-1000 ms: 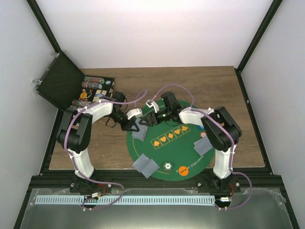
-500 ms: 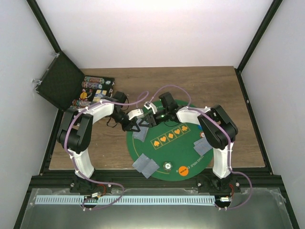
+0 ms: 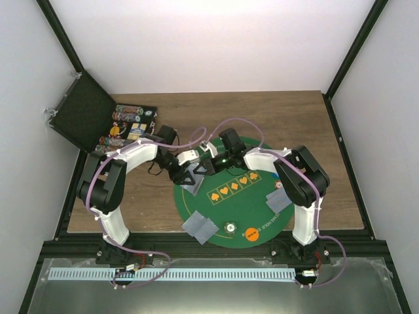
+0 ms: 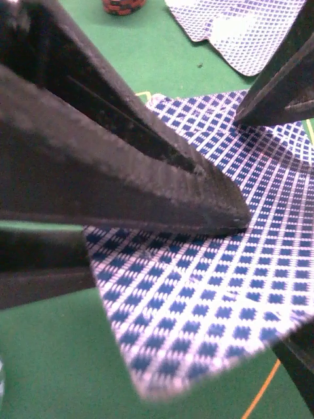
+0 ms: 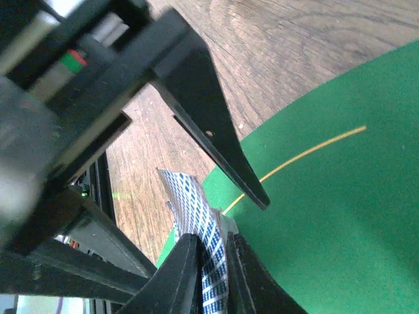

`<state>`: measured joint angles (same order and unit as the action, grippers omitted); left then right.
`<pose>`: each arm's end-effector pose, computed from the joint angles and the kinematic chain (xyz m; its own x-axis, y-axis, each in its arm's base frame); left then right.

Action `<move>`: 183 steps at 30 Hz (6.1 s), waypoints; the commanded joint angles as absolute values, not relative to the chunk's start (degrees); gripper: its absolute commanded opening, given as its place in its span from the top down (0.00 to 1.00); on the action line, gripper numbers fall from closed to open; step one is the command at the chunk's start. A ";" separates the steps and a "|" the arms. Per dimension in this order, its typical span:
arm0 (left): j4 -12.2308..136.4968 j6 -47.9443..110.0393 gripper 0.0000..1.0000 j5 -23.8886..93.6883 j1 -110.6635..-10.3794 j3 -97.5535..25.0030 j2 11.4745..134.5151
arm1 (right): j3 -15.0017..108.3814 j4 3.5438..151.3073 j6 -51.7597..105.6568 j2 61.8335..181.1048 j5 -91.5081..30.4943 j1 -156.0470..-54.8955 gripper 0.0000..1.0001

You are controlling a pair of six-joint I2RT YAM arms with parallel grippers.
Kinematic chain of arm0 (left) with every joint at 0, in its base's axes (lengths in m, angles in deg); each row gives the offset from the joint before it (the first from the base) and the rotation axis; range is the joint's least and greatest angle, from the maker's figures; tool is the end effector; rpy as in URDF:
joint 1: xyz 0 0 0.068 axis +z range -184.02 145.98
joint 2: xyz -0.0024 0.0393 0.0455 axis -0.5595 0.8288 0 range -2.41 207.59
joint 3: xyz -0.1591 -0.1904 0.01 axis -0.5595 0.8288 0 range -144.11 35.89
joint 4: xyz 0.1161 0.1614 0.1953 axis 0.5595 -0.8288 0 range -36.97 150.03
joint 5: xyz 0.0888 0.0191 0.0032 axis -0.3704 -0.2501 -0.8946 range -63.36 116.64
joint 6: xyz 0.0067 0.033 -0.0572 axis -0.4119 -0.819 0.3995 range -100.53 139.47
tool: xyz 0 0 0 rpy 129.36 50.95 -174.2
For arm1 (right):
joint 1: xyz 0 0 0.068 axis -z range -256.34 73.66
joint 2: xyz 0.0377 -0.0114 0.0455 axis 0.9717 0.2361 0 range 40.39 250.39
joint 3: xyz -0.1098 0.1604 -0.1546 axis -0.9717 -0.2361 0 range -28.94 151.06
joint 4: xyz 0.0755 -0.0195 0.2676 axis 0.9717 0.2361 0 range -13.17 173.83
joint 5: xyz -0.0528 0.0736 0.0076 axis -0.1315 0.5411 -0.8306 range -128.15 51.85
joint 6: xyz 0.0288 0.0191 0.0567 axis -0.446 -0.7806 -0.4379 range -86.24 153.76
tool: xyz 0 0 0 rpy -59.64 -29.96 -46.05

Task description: Distribute texas hold em gaming equipment

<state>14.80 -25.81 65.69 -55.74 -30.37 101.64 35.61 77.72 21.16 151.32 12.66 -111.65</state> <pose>0.3007 -0.1554 0.1170 -0.3941 0.7509 -0.5299 0.9075 0.2267 -0.3536 0.3054 0.2662 0.1083 -0.7583 -0.3681 -0.5380 -0.6445 0.2992 0.7036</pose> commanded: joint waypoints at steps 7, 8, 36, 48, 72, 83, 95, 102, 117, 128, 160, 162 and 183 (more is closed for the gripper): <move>29.82 -21.97 0.01 58.56 -58.81 -22.74 90.20 | 25.60 58.11 -9.77 148.84 7.35 -111.06 0.99; 31.63 -21.86 0.01 56.92 -59.59 -21.72 89.80 | 25.07 55.91 -11.33 149.19 6.75 -111.08 0.99; 36.30 -16.41 0.22 47.50 -65.55 -20.18 99.15 | 29.05 70.17 13.11 152.99 10.39 -109.17 0.76; 35.13 -18.70 0.22 47.71 -65.59 -20.83 99.50 | 26.20 70.27 13.06 149.44 8.82 -109.05 0.56; 26.64 -22.98 0.11 49.49 -65.03 -24.83 105.32 | 24.80 71.68 10.69 146.08 3.44 -107.14 0.49; 28.14 -23.93 0.30 49.93 -64.98 -22.19 104.41 | 22.03 74.39 9.44 141.52 -0.70 -105.82 0.47; 28.80 -23.93 0.41 48.61 -65.03 -21.51 96.66 | 18.36 72.42 8.18 135.75 2.11 -104.51 0.43; 21.31 -25.72 0.42 48.54 -65.04 -26.41 93.31 | 21.04 67.06 4.22 138.12 8.94 -104.47 0.37; 18.60 -25.21 0.43 48.45 -65.05 -31.19 89.48 | 24.45 60.23 -1.48 142.75 15.11 -104.93 0.26; 18.54 -25.14 0.44 49.40 -65.05 -32.94 89.18 | 27.07 58.16 -2.71 145.98 19.01 -106.84 0.39; 14.59 -28.82 0.20 54.55 -63.45 -34.59 91.55 | 25.33 57.51 -2.31 139.34 21.18 -107.61 0.99; 14.96 -28.63 0.30 55.28 -63.47 -34.30 90.78 | 25.21 57.67 -2.38 139.14 21.10 -107.55 0.99; 13.71 -28.95 0.56 54.79 -63.42 -34.65 87.94 | 25.93 60.80 -0.12 138.75 18.31 -107.46 0.69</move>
